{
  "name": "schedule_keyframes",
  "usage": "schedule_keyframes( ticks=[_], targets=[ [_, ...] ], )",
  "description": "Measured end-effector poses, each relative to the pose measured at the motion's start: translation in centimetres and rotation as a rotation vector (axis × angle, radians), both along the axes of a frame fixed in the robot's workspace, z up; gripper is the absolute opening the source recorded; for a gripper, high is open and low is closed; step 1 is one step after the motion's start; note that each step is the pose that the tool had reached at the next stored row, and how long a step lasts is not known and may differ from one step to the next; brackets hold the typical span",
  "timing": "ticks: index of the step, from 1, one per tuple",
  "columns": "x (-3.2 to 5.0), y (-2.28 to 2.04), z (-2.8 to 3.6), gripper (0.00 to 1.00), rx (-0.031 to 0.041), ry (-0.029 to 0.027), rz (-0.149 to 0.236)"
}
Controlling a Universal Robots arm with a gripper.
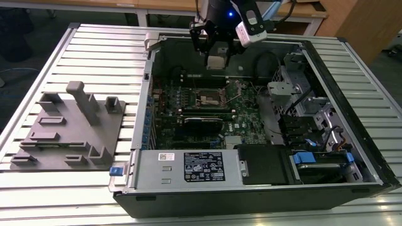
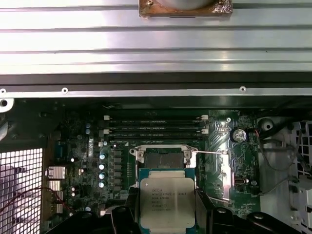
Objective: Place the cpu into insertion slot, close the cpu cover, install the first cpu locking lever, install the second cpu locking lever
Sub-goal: 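Place the cpu into insertion slot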
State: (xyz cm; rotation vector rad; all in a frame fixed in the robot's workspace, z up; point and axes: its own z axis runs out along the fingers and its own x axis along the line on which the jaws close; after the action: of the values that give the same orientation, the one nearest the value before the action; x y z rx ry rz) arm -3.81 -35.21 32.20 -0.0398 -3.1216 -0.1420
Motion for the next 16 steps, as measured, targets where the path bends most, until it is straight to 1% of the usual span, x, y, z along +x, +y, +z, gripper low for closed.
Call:
schedule_keyframes(
  ticks=[6,11,16],
  targets=[
    [0.00,0.00,-1.05,0.54,0.0003,0.0000,0.000],
    [0.00,0.00,-1.14,0.54,0.0001,0.0000,0.000],
    [0.00,0.00,-1.45,0.54,0.0001,0.0001,0.000]
  ],
)
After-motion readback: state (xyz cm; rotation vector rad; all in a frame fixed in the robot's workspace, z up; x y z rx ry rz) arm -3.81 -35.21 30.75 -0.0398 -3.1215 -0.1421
